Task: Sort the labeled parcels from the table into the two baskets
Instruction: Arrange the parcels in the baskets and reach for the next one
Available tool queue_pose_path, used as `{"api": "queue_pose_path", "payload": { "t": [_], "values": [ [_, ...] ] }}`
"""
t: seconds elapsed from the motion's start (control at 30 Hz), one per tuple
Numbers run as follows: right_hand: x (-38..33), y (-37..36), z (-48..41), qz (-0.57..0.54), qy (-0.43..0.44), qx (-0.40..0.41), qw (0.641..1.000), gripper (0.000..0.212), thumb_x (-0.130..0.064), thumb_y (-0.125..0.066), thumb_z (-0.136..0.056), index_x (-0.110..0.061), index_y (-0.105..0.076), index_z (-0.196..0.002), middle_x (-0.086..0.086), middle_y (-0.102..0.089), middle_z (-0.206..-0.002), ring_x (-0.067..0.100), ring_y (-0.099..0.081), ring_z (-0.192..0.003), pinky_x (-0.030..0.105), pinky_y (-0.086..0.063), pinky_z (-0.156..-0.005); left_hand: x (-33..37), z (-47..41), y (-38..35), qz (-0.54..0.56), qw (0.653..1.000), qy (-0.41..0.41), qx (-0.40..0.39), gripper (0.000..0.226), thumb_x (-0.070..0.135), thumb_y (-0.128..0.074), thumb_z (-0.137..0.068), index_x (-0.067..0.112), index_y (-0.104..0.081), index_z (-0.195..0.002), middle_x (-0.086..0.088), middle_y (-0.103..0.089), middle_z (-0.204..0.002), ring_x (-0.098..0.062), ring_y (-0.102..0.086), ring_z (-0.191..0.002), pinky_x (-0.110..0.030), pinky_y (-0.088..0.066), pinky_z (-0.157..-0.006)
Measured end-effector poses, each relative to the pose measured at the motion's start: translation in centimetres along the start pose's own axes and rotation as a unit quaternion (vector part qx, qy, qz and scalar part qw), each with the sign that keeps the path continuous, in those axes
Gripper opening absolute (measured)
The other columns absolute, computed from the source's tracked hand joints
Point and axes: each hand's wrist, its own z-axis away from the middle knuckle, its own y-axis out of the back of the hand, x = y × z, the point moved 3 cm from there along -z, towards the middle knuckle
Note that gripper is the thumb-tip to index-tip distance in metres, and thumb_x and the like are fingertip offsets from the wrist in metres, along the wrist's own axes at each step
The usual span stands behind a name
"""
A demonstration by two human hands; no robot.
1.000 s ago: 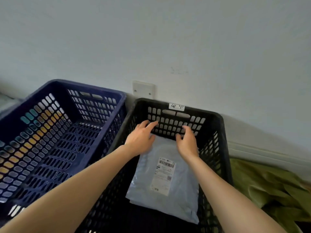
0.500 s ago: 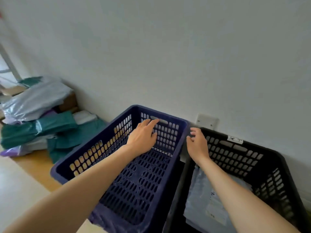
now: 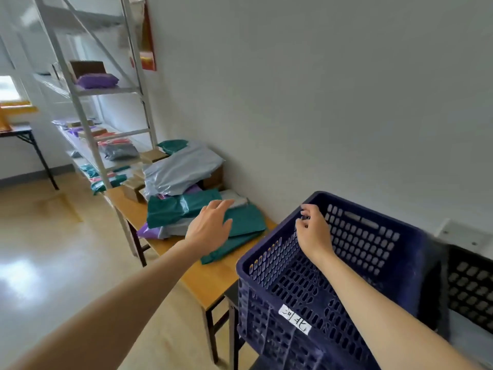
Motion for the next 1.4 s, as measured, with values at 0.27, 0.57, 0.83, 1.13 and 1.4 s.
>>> {"api": "queue_pose_path", "payload": {
  "t": [0.27, 0.57, 0.83, 1.13, 1.4],
  "values": [
    [-4.4, -10.9, -2.1, 0.009, 0.028, -0.063, 0.998, 0.034, -0.013, -0.048, -0.098, -0.013, -0.045, -0.132, 0.004, -0.052, -0.129, 0.014, -0.055, -0.096, 0.035, -0.052, -0.086, -11.3, 1.7, 1.3, 0.042, 0.995, 0.075, 0.044, 0.051, 0.02, -0.048, -0.096, 0.027, -0.037, -0.145, -0.003, -0.044, -0.143, -0.023, -0.047, -0.123, -0.038, -0.048, -0.091],
    [-7.4, -24.1, -10.5, -0.014, 0.04, -0.087, 0.995, 0.034, -0.011, -0.048, -0.098, -0.012, -0.046, -0.132, 0.006, -0.053, -0.131, 0.013, -0.054, -0.096, 0.03, -0.049, -0.082, -24.4, -5.9, 3.0, 0.006, 0.991, 0.126, 0.04, 0.051, 0.022, -0.051, -0.097, 0.026, -0.036, -0.146, -0.006, -0.041, -0.146, -0.027, -0.047, -0.126, -0.043, -0.052, -0.091],
    [-8.2, -33.3, -19.0, -0.031, -0.019, -0.096, 0.995, 0.036, -0.011, -0.046, -0.098, -0.013, -0.045, -0.134, 0.004, -0.051, -0.131, 0.013, -0.054, -0.093, 0.031, -0.048, -0.079, -32.9, -16.4, 4.1, -0.038, 0.992, 0.114, 0.028, 0.049, 0.021, -0.053, -0.097, 0.027, -0.039, -0.143, -0.007, -0.045, -0.143, -0.026, -0.049, -0.123, -0.032, -0.053, -0.082],
    [-9.6, -40.5, -23.5, -0.006, -0.036, -0.101, 0.994, 0.036, -0.01, -0.046, -0.097, -0.014, -0.045, -0.133, 0.002, -0.05, -0.13, 0.015, -0.056, -0.094, 0.034, -0.051, -0.077, -41.8, -22.3, 3.3, -0.013, 0.992, 0.122, 0.012, 0.052, 0.023, -0.056, -0.095, 0.026, -0.039, -0.144, -0.009, -0.047, -0.142, -0.027, -0.054, -0.117, -0.036, -0.054, -0.082],
    [-10.8, -47.8, -26.8, 0.012, -0.077, -0.068, 0.995, 0.033, -0.01, -0.045, -0.096, -0.014, -0.048, -0.129, 0.004, -0.052, -0.128, 0.015, -0.054, -0.095, 0.03, -0.044, -0.076, -50.1, -29.8, 2.6, 0.007, 0.996, 0.079, -0.026, 0.047, 0.022, -0.053, -0.096, 0.026, -0.041, -0.142, -0.008, -0.055, -0.132, -0.023, -0.06, -0.104, -0.031, -0.055, -0.073]
  ]
}}
